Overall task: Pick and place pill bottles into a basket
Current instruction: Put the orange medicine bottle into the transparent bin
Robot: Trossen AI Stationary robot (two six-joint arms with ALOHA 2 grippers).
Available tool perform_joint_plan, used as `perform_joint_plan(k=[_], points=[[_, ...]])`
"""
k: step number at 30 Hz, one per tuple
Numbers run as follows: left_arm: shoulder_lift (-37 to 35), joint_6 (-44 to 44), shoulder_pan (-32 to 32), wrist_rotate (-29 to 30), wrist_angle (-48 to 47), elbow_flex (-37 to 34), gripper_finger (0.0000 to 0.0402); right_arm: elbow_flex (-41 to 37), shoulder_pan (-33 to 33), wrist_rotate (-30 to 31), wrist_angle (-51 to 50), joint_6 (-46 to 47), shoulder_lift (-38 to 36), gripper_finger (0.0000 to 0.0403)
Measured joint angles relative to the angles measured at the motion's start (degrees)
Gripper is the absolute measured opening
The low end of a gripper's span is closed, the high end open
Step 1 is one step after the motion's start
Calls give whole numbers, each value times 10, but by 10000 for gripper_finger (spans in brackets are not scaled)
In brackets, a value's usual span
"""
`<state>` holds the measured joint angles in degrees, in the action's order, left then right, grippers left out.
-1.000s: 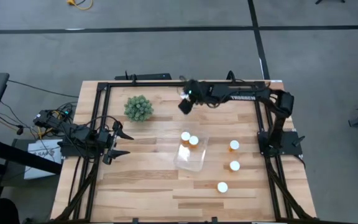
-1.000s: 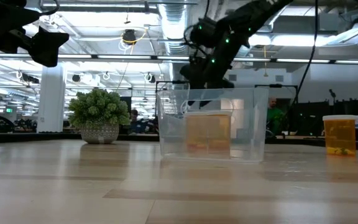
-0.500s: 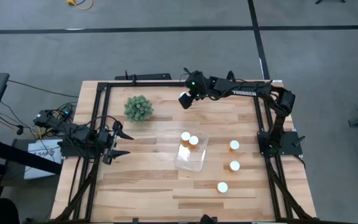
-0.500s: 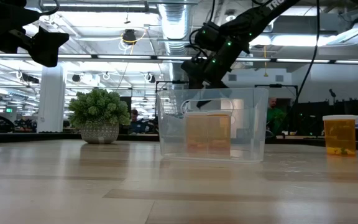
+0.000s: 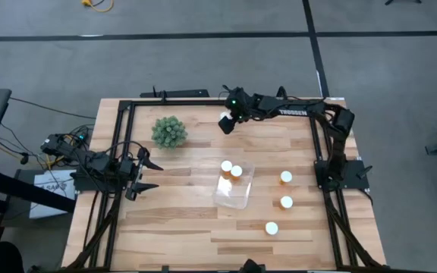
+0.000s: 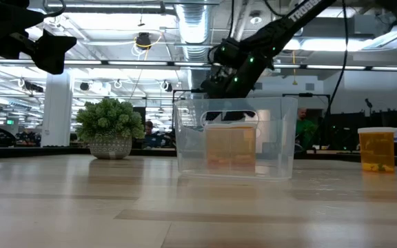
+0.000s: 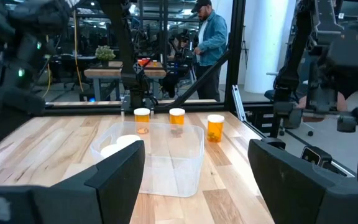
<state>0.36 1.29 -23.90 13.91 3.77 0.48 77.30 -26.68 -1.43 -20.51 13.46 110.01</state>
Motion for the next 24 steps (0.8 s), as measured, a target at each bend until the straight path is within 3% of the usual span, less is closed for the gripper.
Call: perform_joint_plan(k=[13,24], points=[[0,0,0,0,0,0,277,79,2,44,-32,-20,46,361],[0,0,0,0,0,0,277,95,-4,45,-45,-37,47,369]])
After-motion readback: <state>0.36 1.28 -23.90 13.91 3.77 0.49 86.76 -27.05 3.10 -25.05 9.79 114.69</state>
